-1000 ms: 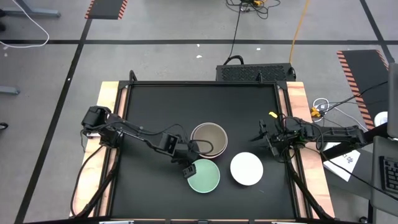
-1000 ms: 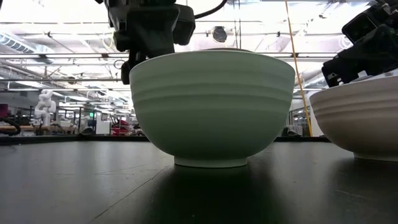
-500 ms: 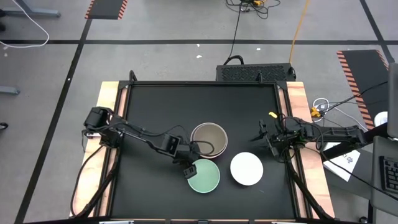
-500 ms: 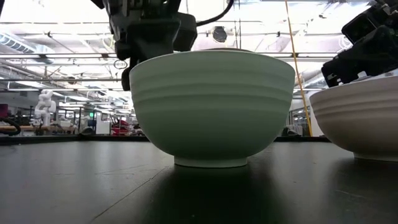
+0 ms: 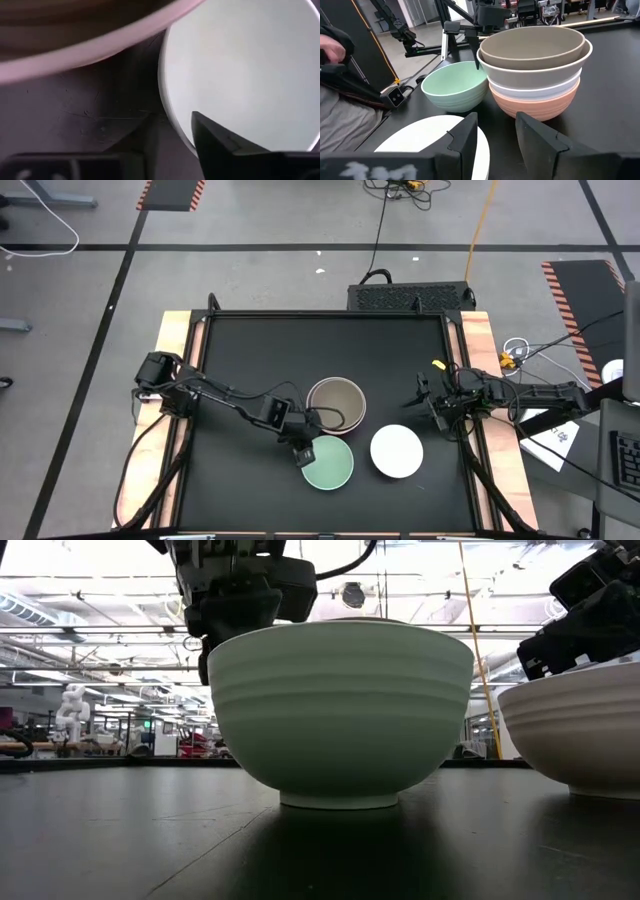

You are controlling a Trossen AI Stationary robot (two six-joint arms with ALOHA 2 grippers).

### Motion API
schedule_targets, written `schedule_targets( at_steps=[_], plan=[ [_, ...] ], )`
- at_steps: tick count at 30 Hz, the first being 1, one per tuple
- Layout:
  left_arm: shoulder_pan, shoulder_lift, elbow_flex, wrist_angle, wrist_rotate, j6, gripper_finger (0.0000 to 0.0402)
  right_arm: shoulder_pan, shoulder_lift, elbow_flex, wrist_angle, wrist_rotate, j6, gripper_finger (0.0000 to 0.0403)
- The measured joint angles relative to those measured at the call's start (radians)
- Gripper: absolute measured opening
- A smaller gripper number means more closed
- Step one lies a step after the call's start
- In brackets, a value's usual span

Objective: Nest bowls inside each other
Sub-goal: Stack the light green bowl on the dark gray bowl

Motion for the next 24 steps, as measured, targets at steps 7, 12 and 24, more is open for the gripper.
schedule_targets(
  at_steps=[7, 12, 24],
  plan=[
    [-0.001, 0.0, -0.002, -0.001, 0.025, 0.058, 0.0024, 0.0, 0.0, 0.0, 0.0, 0.0, 0.003, 0.0125],
    [-0.004, 0.0, -0.003, -0.003, 0.061, 0.095, 0.0012, 0.0, 0.0, 0.0, 0.0, 0.0, 0.004, 0.0125],
    [-0.038, 0.0, -0.003, 0.072, 0.078, 0.14, 0.0006, 0.0, 0.0, 0.0, 0.0, 0.0, 0.004, 0.0125]
  ],
)
